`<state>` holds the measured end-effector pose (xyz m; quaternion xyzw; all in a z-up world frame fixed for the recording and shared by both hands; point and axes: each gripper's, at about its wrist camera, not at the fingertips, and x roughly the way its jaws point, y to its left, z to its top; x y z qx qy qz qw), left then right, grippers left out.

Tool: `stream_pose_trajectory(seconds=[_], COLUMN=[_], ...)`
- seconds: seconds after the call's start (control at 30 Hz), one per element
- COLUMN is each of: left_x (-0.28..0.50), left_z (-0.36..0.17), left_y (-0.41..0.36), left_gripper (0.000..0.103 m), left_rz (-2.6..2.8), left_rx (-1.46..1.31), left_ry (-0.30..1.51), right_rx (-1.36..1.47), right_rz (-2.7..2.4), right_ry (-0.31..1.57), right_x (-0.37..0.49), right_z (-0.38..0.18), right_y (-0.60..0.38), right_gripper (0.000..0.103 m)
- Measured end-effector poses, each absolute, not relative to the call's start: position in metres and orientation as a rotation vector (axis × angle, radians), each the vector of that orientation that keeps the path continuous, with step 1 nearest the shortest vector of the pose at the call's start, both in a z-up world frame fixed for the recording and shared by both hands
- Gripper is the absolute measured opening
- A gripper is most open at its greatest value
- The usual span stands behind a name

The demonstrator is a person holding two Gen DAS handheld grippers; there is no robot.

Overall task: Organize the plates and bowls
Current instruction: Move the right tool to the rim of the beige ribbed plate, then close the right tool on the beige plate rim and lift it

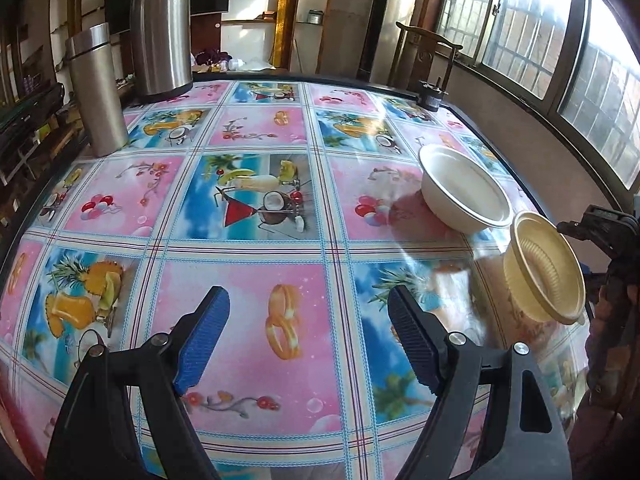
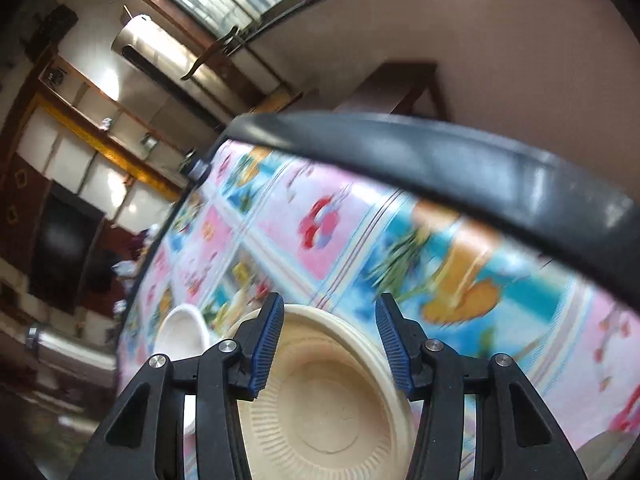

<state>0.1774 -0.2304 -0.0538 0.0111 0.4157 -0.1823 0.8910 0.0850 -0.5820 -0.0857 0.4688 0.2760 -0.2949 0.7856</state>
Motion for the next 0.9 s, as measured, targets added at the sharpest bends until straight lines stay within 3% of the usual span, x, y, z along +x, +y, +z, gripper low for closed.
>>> stream_pose_trajectory(seconds=[0.43, 0.9], left_x=[0.198, 0.207], left_z=[-0.052, -0.064], left_y=[-0.202, -0.21], left_gripper=[0.082, 0.082], left_rz=[-0.325, -0.44], left_rx=[-0.052, -0.101], left_ry=[0.884, 0.952], right_rx=[0.866, 0.706], right_rz=[-0.068, -0.125], right_ry=[0.86, 0.838], right_x=[0.153, 0.15], right_z=[-0.081, -0.065], right_y=[-0.464, -0.443], right_gripper=[0.051, 0.051])
